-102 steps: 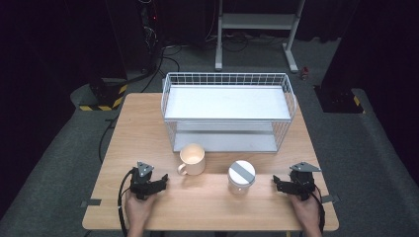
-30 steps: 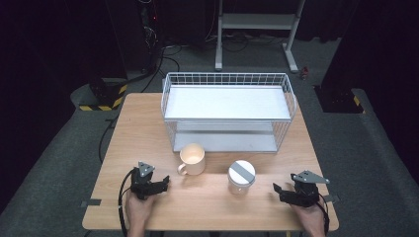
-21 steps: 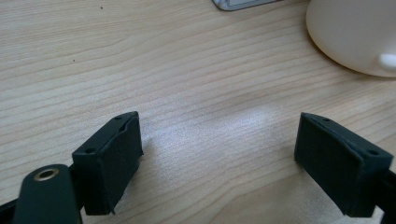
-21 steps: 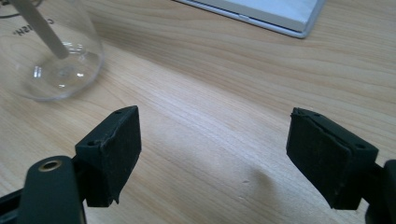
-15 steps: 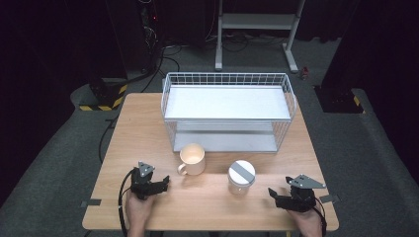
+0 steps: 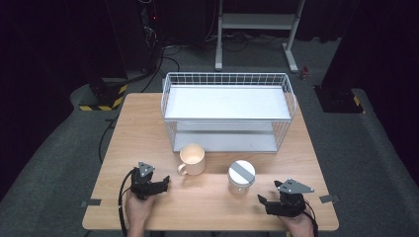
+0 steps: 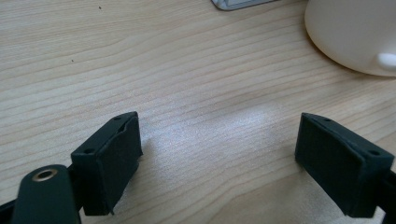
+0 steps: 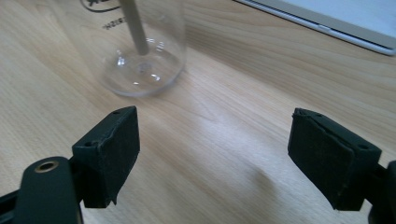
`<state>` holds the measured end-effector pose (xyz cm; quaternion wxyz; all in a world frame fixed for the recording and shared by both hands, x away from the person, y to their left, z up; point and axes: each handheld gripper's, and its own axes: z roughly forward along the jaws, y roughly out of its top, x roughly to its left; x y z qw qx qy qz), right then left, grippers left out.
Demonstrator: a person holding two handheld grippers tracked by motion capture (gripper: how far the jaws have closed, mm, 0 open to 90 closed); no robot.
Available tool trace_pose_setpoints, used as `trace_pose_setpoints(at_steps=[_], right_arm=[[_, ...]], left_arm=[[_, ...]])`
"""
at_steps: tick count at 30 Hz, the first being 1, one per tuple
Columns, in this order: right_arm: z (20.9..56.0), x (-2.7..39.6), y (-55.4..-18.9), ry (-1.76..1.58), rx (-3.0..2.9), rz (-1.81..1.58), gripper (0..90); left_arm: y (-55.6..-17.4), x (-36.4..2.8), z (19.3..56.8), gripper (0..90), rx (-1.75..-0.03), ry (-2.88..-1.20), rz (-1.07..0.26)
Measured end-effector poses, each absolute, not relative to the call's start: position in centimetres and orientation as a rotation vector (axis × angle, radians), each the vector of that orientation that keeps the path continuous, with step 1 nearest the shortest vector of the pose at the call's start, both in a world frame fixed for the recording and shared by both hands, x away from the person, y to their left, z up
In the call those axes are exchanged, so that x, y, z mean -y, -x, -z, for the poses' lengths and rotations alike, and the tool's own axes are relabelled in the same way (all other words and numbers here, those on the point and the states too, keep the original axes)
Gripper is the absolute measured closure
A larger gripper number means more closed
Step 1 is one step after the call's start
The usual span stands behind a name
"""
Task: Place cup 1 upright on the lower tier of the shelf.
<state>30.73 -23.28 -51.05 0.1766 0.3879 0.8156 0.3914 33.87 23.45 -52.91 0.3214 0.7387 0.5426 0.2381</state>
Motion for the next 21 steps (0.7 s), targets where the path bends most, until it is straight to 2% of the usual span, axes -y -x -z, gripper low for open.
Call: trace_pose_setpoints(at_steps=[21], right_arm=[[51.2, 19.9, -30.7, -1.006, -2.371, -1.151, 14.1]], left_arm=[[-33.9, -23.5, 52.9, 14.5, -1.417, -1.949, -0.623]])
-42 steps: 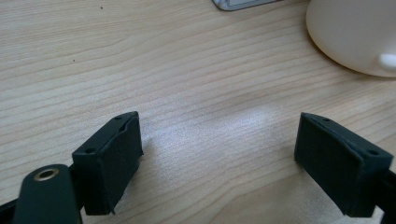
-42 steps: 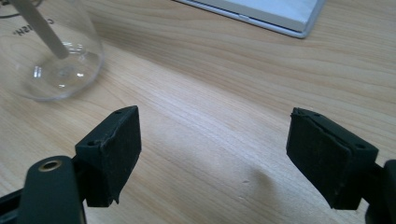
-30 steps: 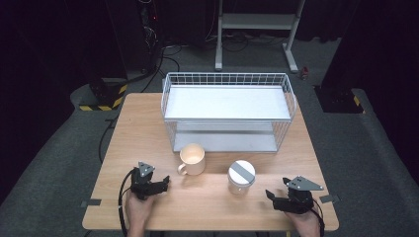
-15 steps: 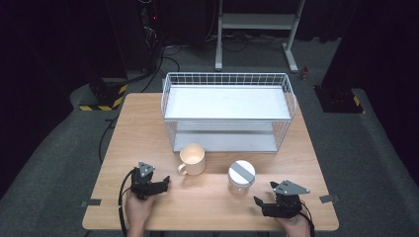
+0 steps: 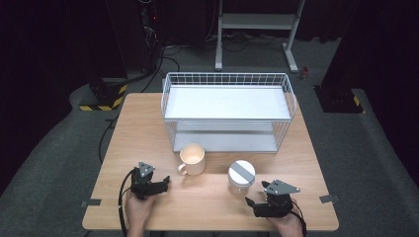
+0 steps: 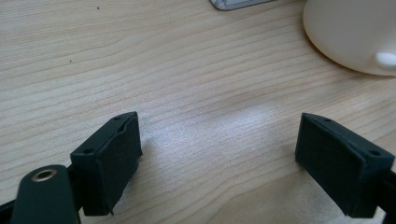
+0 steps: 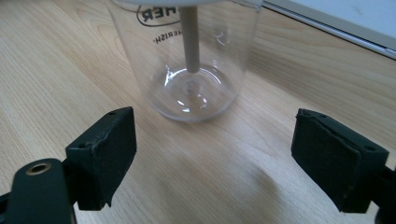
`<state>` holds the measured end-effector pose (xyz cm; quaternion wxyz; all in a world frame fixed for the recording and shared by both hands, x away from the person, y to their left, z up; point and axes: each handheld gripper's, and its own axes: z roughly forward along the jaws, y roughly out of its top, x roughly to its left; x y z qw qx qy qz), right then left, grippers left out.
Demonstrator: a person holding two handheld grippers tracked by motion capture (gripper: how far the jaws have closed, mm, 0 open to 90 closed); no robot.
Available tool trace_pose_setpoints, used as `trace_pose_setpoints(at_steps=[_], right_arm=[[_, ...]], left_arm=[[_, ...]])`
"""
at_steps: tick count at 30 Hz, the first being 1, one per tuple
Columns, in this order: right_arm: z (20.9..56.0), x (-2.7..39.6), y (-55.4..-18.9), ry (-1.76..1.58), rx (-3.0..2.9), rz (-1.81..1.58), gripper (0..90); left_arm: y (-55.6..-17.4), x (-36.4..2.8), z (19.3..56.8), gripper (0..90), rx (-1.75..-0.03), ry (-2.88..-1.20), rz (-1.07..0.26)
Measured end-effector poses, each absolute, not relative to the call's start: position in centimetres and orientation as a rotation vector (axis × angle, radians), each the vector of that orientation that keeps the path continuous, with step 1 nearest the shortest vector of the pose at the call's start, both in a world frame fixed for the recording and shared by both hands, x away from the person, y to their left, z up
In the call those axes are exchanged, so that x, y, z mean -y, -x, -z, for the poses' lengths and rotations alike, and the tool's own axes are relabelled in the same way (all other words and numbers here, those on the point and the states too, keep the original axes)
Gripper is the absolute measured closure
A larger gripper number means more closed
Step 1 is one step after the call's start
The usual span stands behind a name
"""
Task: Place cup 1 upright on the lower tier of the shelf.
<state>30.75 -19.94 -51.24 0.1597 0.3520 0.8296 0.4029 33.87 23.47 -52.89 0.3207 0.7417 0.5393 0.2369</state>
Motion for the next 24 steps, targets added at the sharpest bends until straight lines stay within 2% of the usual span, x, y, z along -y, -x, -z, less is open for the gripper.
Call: trace_pose_setpoints(at_steps=[24], right_arm=[[50.1, 16.6, -32.8, -0.925, -2.368, -1.167, 10.6]], left_arm=[[-33.9, -23.5, 52.9, 14.5, -1.417, -1.950, -0.623]])
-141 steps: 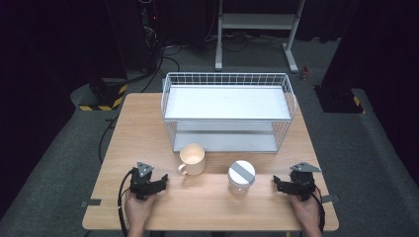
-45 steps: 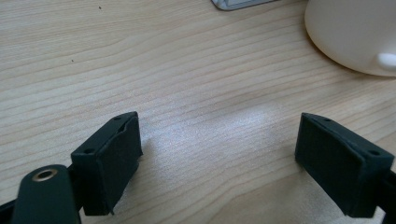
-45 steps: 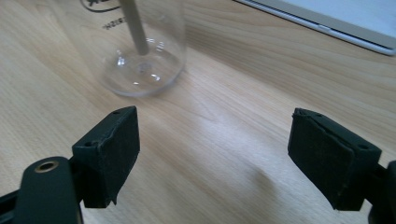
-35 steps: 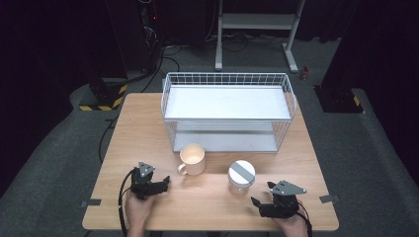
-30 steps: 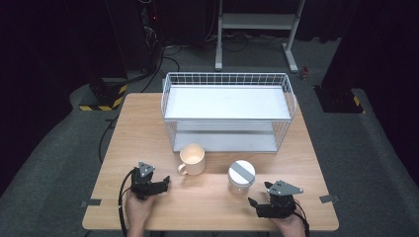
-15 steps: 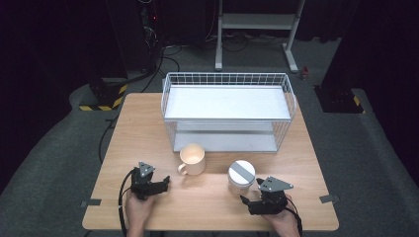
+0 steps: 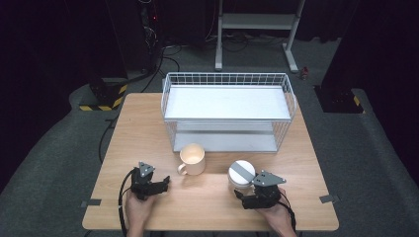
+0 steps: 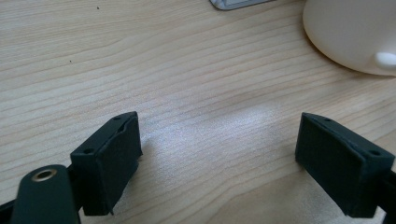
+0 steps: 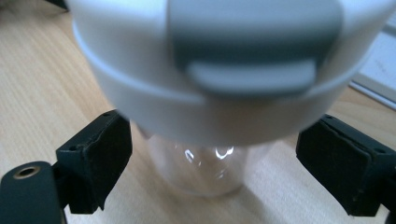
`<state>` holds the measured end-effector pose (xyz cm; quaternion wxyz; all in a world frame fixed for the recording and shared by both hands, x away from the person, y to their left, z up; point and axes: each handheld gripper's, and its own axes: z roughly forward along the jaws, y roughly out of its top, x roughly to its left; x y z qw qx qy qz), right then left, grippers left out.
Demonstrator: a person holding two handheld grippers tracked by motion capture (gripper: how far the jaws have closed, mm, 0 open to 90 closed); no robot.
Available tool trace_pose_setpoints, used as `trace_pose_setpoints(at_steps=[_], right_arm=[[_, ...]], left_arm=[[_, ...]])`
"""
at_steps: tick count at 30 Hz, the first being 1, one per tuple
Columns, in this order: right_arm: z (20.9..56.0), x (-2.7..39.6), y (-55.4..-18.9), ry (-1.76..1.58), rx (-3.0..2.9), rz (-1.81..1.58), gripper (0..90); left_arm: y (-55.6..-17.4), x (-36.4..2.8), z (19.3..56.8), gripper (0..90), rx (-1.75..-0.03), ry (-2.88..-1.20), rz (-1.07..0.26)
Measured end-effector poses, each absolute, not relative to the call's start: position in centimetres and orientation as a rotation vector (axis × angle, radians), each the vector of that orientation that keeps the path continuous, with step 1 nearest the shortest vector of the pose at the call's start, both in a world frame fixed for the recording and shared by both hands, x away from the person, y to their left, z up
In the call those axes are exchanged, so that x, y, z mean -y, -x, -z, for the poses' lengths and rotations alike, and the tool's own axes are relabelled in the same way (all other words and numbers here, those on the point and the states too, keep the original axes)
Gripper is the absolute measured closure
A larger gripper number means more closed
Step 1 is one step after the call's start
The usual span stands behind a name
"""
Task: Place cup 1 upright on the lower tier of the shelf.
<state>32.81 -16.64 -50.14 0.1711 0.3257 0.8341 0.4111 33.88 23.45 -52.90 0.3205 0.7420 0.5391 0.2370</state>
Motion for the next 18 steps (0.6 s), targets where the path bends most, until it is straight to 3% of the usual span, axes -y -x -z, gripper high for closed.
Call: trace_pose_setpoints(at_steps=[18], right_arm=[[50.1, 15.1, -33.9, -0.903, -2.340, -1.186, 10.5]], left_arm=[[-33.9, -23.4, 52.9, 14.5, -1.419, -1.942, -0.623]])
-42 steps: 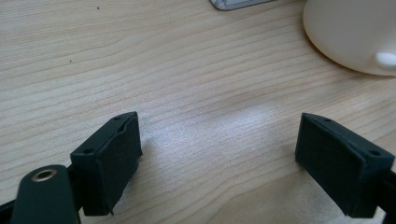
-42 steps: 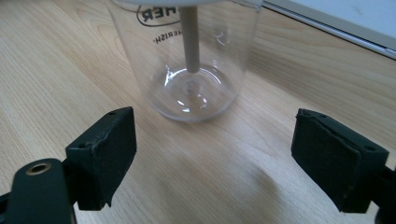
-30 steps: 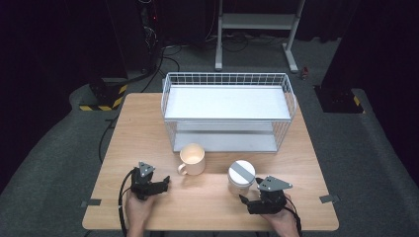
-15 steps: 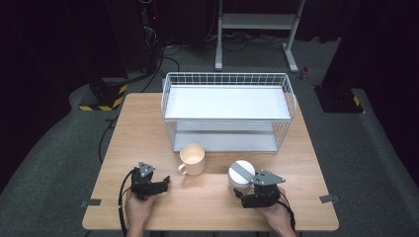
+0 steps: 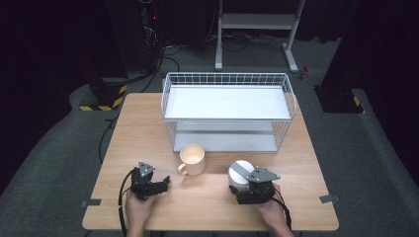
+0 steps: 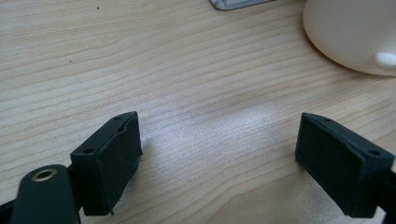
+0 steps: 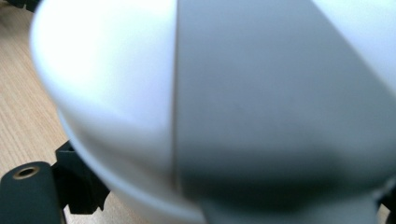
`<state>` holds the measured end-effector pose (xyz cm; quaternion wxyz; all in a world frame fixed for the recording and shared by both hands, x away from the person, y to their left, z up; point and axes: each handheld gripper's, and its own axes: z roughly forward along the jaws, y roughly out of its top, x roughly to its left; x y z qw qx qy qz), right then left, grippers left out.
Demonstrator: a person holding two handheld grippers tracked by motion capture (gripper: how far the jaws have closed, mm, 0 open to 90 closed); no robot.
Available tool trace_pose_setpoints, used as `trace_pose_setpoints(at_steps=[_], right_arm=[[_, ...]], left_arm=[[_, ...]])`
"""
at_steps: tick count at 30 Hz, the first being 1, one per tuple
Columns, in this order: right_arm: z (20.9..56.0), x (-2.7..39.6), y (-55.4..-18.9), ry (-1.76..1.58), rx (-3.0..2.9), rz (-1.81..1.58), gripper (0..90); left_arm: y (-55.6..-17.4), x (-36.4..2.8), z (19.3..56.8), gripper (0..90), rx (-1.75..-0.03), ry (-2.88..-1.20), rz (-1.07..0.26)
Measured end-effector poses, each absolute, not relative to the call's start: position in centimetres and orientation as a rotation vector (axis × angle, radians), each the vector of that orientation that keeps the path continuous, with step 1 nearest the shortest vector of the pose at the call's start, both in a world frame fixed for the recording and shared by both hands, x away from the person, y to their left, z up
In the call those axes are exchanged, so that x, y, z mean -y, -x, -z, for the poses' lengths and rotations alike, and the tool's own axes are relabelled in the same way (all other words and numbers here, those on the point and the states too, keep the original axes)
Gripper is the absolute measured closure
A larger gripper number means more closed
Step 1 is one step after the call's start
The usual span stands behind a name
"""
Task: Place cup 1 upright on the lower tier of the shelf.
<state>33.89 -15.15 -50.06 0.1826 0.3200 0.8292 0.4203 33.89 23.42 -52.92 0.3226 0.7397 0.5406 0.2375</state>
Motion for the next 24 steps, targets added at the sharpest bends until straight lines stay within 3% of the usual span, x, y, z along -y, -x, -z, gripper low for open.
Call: trace_pose_setpoints(at_steps=[9, 24], right_arm=[[49.91, 14.83, -33.89, -0.870, -2.321, -1.194, 17.1], [49.57, 14.90, -34.26, -0.881, -2.282, -1.203, 18.3]], left_arm=[[-33.90, -23.43, 52.93, 14.7, -1.419, -1.940, -0.625], [-33.96, -23.44, 52.92, 15.0, -1.420, -1.938, -0.626]])
